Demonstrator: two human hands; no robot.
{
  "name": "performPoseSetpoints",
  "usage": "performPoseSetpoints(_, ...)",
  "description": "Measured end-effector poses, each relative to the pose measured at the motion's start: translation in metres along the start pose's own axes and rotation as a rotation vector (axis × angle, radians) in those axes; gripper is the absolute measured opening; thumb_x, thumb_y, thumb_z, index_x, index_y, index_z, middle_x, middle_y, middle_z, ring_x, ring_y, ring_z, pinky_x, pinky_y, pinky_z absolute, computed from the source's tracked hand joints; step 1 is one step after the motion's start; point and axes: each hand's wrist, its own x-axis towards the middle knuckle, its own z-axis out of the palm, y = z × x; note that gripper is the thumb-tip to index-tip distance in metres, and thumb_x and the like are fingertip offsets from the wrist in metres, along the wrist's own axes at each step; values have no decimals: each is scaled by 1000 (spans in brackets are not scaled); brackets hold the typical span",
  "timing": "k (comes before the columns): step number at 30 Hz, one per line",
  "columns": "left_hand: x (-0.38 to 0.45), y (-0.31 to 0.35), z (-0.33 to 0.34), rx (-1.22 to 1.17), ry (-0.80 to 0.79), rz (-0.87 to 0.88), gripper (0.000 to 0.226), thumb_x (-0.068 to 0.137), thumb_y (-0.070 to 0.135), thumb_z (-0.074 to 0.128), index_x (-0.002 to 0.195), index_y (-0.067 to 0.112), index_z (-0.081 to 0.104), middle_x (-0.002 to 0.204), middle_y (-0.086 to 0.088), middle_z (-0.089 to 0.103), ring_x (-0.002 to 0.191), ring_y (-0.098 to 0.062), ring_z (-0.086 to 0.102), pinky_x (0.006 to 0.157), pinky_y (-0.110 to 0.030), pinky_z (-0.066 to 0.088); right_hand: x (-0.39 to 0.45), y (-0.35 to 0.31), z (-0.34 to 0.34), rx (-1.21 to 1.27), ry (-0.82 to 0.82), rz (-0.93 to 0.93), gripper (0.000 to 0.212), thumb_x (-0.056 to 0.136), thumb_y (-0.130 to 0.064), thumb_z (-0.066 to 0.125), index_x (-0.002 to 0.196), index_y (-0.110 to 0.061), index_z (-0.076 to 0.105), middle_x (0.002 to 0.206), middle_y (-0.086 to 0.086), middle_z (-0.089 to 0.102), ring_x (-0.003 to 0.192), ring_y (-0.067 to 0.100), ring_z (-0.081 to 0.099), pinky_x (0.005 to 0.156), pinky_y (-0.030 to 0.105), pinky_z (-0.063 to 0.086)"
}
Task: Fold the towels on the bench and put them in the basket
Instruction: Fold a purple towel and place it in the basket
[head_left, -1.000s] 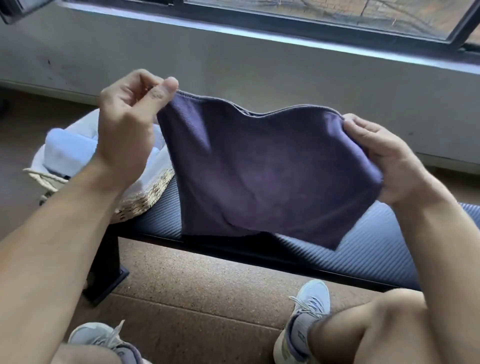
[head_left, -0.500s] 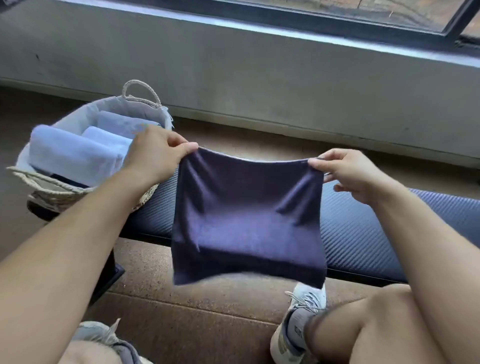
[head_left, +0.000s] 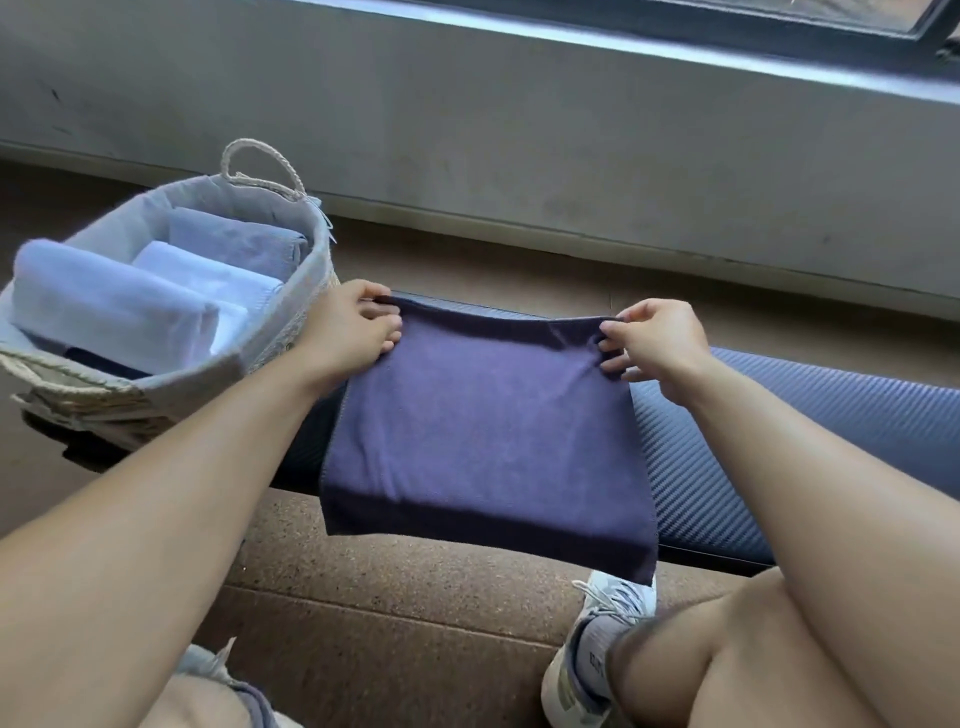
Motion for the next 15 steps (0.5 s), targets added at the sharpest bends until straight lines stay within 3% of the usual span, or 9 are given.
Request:
performPoseSetpoints(3, -2, -8, 2, 188, -126, 93, 68, 92, -2, 65, 151, 16, 39, 147, -10, 50, 127, -24, 58, 106, -38, 49, 1, 2, 6, -98, 22, -18, 20, 88, -11, 63, 107, -18, 64, 95, 5, 73, 67, 22, 75, 60, 37, 63)
performPoseSetpoints(6, -8, -13, 12, 497, -146, 293, 64, 97, 9, 61, 155, 17, 36, 161, -10, 36, 149, -22, 33, 124, -36, 24, -4, -4, 13, -387, 80, -164, 38, 86, -18, 57, 122, -31, 60, 111, -10, 67, 97, 17, 69, 87, 40, 58)
performPoseSetpoints(8, -15, -21, 20, 684, -177, 347, 60, 103, 25, 52, 158, 17, 29, 168, -5, 18, 156, -18, 12, 127, -38, 8, -10, -7, 22, -496, 52, -276, 43, 89, -17, 52, 128, -32, 60, 123, -11, 65, 118, 17, 59, 99, 37, 48)
performPoseSetpoints(12, -19, -37, 24, 975, -213, 198, 79, 102, 61, 26, 162, 15, 3, 170, 0, -7, 156, -13, -12, 126, -40, -8, -14, 7, 47, -727, -175, -483, 41, 101, -30, 47, 139, -16, 55, 145, 6, 54, 138, 30, 42, 116, 44, 33)
performPoseSetpoints(15, -17, -37, 24, 1001, -162, 141, 87, 99, 68, 20, 162, 12, -3, 170, -3, -11, 155, -14, -15, 126, -39, -10, -10, 25, 48, -858, -308, -465, 66, 104, -56, 31, 159, -21, 25, 168, 1, 18, 156, 27, 10, 126, 42, 8)
